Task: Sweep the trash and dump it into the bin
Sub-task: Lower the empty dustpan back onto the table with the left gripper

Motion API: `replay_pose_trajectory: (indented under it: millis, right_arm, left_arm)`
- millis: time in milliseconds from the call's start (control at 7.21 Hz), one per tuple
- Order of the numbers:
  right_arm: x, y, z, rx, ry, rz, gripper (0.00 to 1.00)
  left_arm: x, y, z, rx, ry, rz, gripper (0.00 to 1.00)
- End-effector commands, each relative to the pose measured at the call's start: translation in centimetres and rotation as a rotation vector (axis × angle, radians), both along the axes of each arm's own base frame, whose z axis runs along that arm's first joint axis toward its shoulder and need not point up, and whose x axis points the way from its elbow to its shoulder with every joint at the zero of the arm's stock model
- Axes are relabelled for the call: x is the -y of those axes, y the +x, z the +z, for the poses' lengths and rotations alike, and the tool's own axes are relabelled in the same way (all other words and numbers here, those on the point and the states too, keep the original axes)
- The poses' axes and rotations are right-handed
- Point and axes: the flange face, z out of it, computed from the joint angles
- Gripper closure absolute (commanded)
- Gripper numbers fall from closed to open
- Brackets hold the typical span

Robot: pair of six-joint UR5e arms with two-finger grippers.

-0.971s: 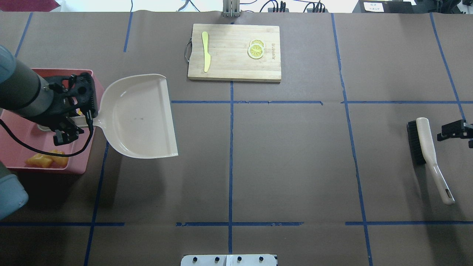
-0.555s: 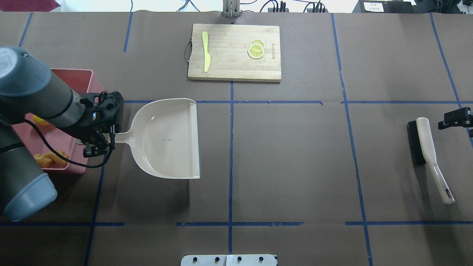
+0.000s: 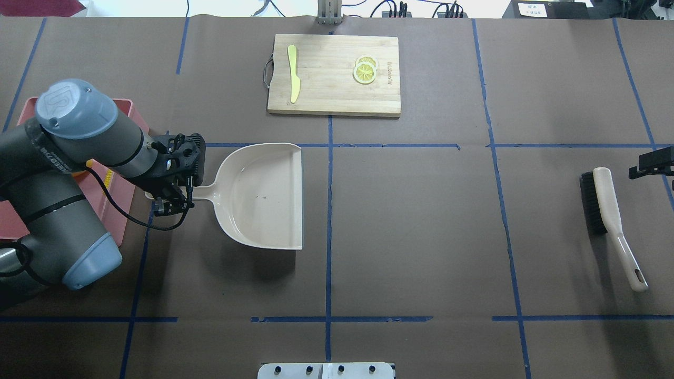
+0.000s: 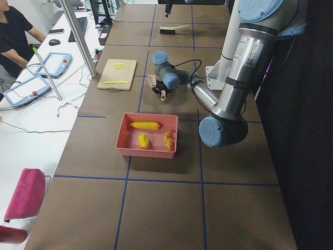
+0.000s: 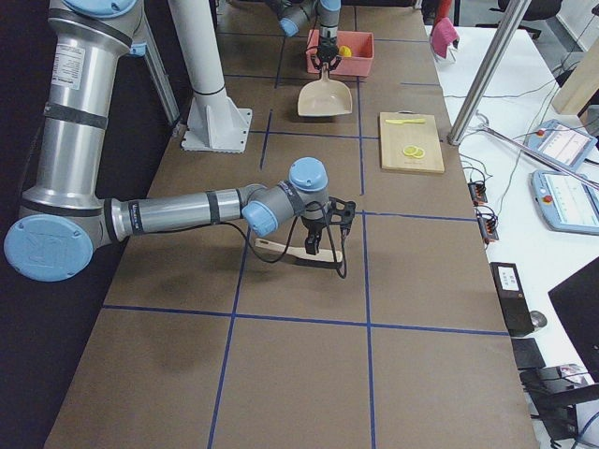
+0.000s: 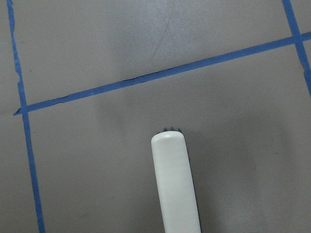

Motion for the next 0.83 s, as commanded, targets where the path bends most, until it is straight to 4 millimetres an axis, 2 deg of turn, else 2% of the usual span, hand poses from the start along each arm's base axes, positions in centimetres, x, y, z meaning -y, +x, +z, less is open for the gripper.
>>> replay_pose_trajectory:
  millis: [0,277,693]
  right_arm:
    - [0.1,0.0,-0.1,0.001,0.001,0.001,0.00]
    - [0.1,0.0,-0.2,0.002,0.003,0.001,0.00]
    - [0.1,0.0,0.0,-0.002,-0.001,0.003,0.00]
  left_arm:
    - [-0.6,2.2,0.7,0.013,-0.008,0.032,0.86]
    - [-0.2,3.9,0.4,0.020,-0.014,0.043,0.86]
    - [-0.4,4.3,0.0,0.016,-0.009,0.048,0.83]
